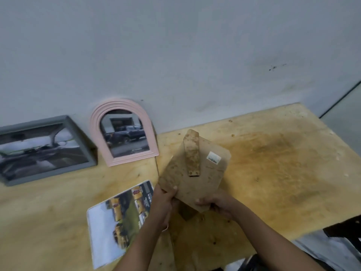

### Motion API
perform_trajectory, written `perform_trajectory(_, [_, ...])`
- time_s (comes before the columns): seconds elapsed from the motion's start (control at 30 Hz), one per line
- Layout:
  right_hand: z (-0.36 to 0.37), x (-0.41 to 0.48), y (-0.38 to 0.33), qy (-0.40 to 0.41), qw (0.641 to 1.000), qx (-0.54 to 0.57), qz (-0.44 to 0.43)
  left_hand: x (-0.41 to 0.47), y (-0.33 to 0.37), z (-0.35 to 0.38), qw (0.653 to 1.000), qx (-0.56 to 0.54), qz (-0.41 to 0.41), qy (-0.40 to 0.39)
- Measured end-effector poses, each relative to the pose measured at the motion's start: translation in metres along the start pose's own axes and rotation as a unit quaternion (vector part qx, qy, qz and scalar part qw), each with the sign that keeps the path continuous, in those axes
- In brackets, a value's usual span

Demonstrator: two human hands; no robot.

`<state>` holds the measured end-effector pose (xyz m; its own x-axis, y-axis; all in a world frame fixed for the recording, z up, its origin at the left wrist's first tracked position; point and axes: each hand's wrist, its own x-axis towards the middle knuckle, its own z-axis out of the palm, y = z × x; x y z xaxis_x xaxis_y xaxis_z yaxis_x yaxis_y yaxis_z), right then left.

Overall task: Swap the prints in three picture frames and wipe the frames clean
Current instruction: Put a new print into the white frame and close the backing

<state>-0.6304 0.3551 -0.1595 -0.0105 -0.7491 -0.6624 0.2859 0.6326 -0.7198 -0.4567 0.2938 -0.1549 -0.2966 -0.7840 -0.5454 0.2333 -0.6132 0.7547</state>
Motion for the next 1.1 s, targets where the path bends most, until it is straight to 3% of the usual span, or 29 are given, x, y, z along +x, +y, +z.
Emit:
perform_trajectory(0.13, [0.033, -0.005, 0.002, 0.055, 0.994, 0.066, -0.062, -0.029, 0.026, -0.055, 0.999, 0.027, -0.003, -0.031])
perform_trajectory(0.23, [0.048, -0.004, 0.001, 0.091, 0.989, 0.097, -0.058, -0.052, 0.04, -0.1, 0.997, 0.055, -0.003, -0.046])
perform_trajectory(0.4, [0.092, -0.001, 0.009, 0.061, 0.996, 0.06, -0.02, -0.072, 0.042, -0.153, 0.994, 0.035, 0.039, 0.101])
perform_trajectory(0.6, [0.146, 0.011, 0.035, 0.059, 0.998, -0.016, 0.011, -0.08, 0.025, -0.203, 0.983, 0.045, 0.031, 0.175])
perform_trajectory(0.77, [0.175, 0.012, 0.043, 0.109, 0.988, -0.097, 0.048, -0.083, 0.029, -0.225, 0.98, 0.095, 0.053, 0.166])
perform_trajectory(0.93, [0.177, 0.007, 0.056, 0.159, 0.97, -0.186, -0.006, -0.078, 0.033, -0.23, 0.971, 0.174, 0.04, 0.158])
perform_trajectory(1.1, [0.175, 0.003, 0.061, 0.154, 0.981, -0.117, -0.005, -0.075, 0.027, -0.229, 0.974, 0.192, 0.045, 0.112])
